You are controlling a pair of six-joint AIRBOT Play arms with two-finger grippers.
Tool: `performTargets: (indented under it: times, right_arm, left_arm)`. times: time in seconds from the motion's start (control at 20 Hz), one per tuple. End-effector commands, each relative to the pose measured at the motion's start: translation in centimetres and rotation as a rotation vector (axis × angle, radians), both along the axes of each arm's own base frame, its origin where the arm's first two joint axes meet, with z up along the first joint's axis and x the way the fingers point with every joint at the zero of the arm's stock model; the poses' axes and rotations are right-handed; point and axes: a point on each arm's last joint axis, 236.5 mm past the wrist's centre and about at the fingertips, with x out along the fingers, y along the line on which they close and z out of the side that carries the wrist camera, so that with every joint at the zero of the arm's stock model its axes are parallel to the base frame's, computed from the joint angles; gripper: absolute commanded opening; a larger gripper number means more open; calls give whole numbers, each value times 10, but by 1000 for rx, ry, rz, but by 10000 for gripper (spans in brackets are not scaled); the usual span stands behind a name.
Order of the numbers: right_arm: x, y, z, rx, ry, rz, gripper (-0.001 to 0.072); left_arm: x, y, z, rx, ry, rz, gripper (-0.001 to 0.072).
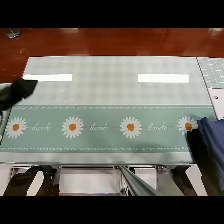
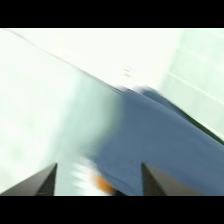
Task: Fold the shirts.
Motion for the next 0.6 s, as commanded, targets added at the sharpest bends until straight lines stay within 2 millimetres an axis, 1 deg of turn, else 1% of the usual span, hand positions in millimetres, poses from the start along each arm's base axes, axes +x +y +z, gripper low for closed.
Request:
performTargets:
  times: [0.0,0.05,0.1,0.15,0.2,0.25,0.3,0.35,0.4,0.45,0.5,0.55]
  right_arm:
    - [131,90,66,24,-325,428,343]
    - [155,136,60,-11,-304,606,69]
    - [173,190,49,-49,-285,796,25]
    - [184,238,29,-107,-237,967,25]
    - [188,267,-4,-184,-135,1082,25]
    - [191,286,-47,-227,-2,1115,24]
    - [191,297,-87,-238,110,1111,24]
    - [189,306,-127,-257,220,1127,24]
    - [185,314,-160,-257,305,1138,24]
    - [180,318,-189,-239,388,1141,24]
    - [175,319,-210,-206,452,1130,25]
    - [171,319,-225,-169,504,1104,24]
  left_arm:
    - [36,-35,58,63,-11,-196,33]
    - [42,-57,69,100,-24,-287,33]
    - [47,-79,76,123,-37,-355,33]
    - [50,-95,72,175,-35,-397,33]
    - [53,-100,52,253,-2,-412,33]
    - [54,-95,18,325,92,-395,33]
    - [50,-83,-28,380,233,-366,33]
    - [40,-73,-73,421,366,-357,34]
    - [30,-64,-109,447,460,-353,34]
    - [24,-53,-136,452,536,-319,34]
    - [19,-43,-153,432,597,-276,35]
    - [17,-37,-157,421,617,-262,35]
